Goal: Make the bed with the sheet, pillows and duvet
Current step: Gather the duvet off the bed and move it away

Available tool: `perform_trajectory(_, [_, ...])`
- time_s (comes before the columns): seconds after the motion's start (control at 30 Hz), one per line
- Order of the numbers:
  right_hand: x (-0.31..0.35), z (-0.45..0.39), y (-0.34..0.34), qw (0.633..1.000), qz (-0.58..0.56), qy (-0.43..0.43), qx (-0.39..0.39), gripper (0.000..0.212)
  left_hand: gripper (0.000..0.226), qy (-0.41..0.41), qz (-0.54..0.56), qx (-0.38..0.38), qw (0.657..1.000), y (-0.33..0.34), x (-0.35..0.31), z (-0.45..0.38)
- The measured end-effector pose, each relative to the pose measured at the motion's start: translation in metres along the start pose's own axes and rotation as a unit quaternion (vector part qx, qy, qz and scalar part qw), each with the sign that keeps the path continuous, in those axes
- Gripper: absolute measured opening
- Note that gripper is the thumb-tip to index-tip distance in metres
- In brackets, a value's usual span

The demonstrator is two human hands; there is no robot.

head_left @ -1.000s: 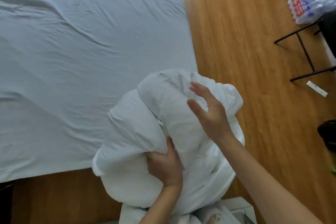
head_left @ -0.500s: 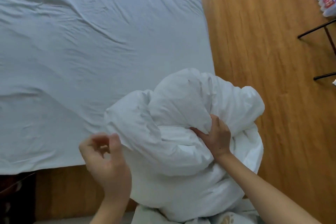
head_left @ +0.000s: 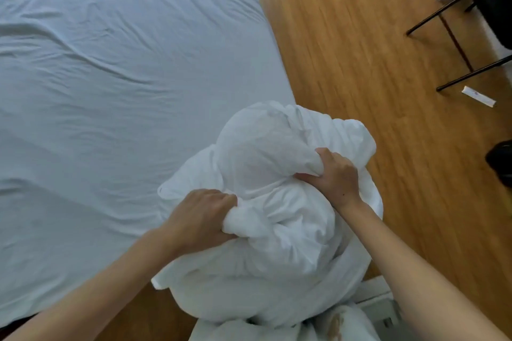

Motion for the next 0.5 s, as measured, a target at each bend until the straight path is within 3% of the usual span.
perform_trajectory(0.1, [-0.021, 0.003, -0.011, 0.991, -0.078, 0.084, 0.075, 0.088, 0.042, 0.059, 0.01, -0.034, 0.998, 0.025, -0.034, -0.018])
perform_trajectory(0.3, [-0.076, 0.059, -0.016, 0.947, -0.163, 0.246, 0.129, 0.114, 0.09, 0.117, -0.063, 0.016, 0.991, 0.035, -0.012, -0.034])
perform_trajectory(0.43, [-0.074, 0.086, -0.006, 0.908, -0.271, 0.296, 0.122, 0.111, 0.078, 0.147, -0.09, 0.033, 0.985, 0.035, -0.005, -0.026])
perform_trajectory(0.5, [-0.058, 0.094, -0.011, 0.935, -0.26, 0.23, 0.072, 0.093, 0.065, 0.141, -0.08, 0.018, 0.987, 0.041, -0.014, -0.023])
Point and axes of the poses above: each hand's wrist, its own z-axis away from the middle knuckle, its own y-axis out of the palm, x = y × z, the point moved 1 cm from there along -z, towards the middle knuckle, and after that the axes turned 13 degrees about z, right-handed, at the moved point
